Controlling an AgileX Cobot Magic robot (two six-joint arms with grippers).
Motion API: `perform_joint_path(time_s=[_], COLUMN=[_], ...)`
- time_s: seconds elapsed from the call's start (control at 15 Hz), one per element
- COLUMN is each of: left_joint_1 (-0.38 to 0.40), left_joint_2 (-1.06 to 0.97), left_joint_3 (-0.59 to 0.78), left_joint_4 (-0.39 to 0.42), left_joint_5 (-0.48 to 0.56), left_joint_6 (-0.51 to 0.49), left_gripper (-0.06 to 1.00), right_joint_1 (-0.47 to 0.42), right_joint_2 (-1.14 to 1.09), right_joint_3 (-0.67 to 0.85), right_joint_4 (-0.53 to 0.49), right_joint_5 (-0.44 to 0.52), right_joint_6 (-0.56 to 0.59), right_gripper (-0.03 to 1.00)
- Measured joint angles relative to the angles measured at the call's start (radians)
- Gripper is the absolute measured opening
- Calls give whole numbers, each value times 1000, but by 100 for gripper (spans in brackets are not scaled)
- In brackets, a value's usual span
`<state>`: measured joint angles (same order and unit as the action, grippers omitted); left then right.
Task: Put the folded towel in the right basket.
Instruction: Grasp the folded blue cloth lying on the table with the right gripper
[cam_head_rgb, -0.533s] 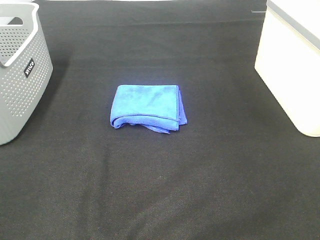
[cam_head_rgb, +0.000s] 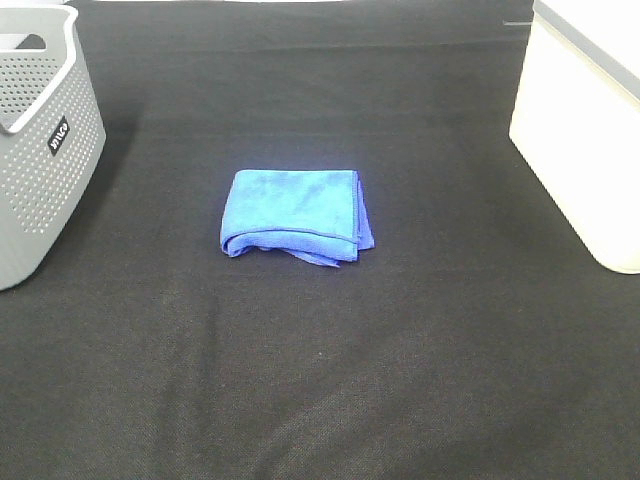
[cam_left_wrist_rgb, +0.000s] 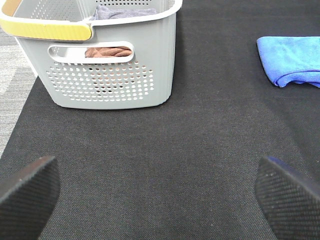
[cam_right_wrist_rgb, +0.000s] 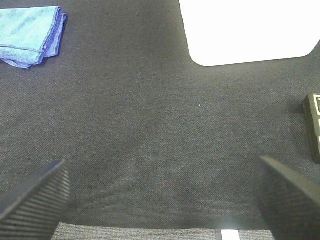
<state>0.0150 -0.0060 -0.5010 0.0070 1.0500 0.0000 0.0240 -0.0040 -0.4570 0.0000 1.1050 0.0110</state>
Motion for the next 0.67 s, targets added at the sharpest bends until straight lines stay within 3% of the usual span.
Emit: perform_joint_path(time_s=[0.67], left_joint_1=[0], left_joint_2=[0], left_joint_3=[0], left_joint_4=[0], left_joint_5=[0], left_joint_6=[0], left_gripper=[99], right_joint_1=[0], right_joint_2=[0], right_joint_3=[0], right_joint_4=[0], right_joint_5=[0], right_joint_6=[0], right_gripper=[96])
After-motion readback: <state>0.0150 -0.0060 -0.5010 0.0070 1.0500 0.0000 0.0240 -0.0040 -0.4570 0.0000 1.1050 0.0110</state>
